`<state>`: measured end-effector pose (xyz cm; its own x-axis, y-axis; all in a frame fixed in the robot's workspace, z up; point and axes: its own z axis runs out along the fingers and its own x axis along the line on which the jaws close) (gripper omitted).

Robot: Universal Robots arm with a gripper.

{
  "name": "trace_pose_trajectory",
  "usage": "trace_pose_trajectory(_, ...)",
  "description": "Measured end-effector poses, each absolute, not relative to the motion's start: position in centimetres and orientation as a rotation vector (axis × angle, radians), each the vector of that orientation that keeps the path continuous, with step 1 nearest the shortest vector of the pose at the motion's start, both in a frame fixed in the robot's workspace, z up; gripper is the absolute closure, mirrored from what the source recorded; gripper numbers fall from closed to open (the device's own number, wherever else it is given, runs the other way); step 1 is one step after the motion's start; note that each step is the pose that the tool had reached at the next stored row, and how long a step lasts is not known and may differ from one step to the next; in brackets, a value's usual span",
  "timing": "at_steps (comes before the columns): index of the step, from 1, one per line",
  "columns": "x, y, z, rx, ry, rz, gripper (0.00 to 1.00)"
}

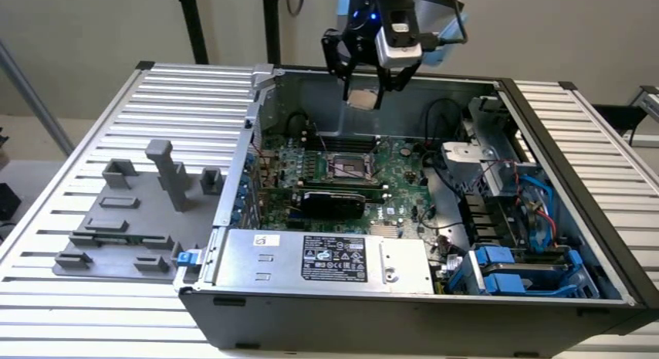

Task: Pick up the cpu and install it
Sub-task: 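Place the cpu into insertion slot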

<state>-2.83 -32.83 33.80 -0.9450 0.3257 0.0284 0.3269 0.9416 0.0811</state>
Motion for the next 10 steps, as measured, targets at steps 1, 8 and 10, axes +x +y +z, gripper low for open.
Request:
trace_pose_trajectory(1, -2.83, -32.83, 33.75, -0.546, -3.077, -0.133, 0.45)
trace_pose_trajectory(8, -2.83, -32.83, 33.44, -0.743, -3.041, -0.134, 0.45)
trace_pose_trajectory(10, -2.83, -32.83, 33.34, -0.798, -3.028, -0.134, 0.45)
